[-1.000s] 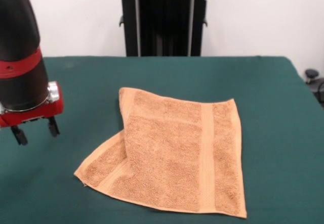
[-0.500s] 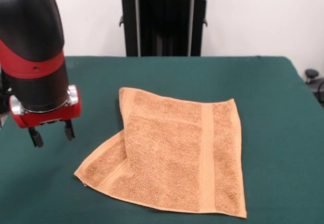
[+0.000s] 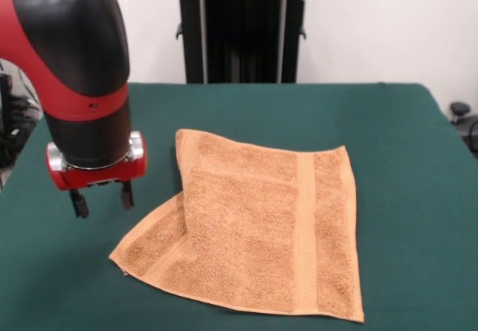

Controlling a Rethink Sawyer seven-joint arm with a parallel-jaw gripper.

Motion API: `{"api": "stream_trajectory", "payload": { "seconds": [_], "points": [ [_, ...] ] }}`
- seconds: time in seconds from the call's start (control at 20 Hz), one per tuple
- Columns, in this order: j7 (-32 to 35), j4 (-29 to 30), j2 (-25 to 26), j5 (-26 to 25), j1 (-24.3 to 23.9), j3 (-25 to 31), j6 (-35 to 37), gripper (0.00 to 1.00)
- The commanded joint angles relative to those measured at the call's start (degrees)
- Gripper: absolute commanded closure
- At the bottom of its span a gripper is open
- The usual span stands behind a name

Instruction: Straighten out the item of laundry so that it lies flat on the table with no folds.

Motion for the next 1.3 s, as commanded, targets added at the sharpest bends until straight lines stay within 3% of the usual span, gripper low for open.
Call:
{"api": "stream_trajectory", "payload": {
  "seconds": [0.05, 0.55, 0.9, 1.3],
  "points": [
    [17.88, 8.49, -0.39, 3.28, 4.25, -1.06, -1.5, 0.0],
    [18.81, 8.84, 0.75, 5.54, 6.01, -2.59, -4.5, 0.0],
    [15.53, 8.05, 8.43, 4.66, 2.97, 0.06, -18.83, 0.0],
    [12.01, 7.69, 13.73, 5.14, 0.45, 1.91, -28.57, 0.0]
  ]
}}
